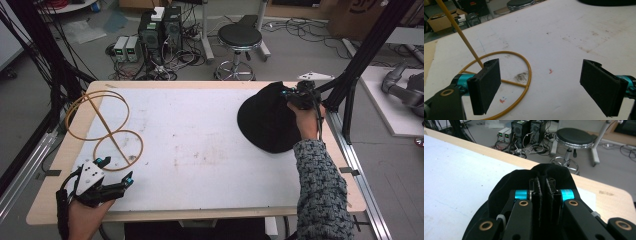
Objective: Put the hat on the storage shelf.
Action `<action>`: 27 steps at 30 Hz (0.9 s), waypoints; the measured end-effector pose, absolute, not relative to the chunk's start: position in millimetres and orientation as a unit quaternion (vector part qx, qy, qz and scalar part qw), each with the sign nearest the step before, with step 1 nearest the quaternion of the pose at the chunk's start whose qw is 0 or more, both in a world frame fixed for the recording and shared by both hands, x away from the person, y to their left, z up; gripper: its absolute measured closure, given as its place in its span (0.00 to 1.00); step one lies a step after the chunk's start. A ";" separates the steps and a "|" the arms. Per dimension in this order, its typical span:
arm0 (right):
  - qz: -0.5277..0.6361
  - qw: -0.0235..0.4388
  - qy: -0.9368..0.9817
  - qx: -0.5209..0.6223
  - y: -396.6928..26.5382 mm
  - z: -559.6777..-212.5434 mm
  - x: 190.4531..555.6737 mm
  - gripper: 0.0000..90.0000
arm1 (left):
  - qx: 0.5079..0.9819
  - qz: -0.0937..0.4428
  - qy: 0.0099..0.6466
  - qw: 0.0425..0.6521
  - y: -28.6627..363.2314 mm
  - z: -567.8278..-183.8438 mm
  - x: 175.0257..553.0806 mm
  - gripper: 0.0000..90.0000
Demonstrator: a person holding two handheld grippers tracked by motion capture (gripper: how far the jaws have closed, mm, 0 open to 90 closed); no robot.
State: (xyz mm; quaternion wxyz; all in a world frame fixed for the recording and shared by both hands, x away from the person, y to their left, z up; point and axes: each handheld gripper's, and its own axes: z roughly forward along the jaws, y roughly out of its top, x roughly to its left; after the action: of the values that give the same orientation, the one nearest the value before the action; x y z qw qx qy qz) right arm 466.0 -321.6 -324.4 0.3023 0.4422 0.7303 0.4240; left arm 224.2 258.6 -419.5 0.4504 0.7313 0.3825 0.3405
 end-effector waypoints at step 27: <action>0.531 0.268 0.748 0.293 -256.3 -203.6 409.4 0.96 | 0.733 0.338 0.378 0.455 255.7 -419.3 223.7 0.19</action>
State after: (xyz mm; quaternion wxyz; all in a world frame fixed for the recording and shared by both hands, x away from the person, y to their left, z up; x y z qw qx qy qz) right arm 409.4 -256.3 -203.6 0.2678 0.2932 0.7484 0.5313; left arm 223.7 255.7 -419.3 0.4547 0.7326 0.3777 0.3376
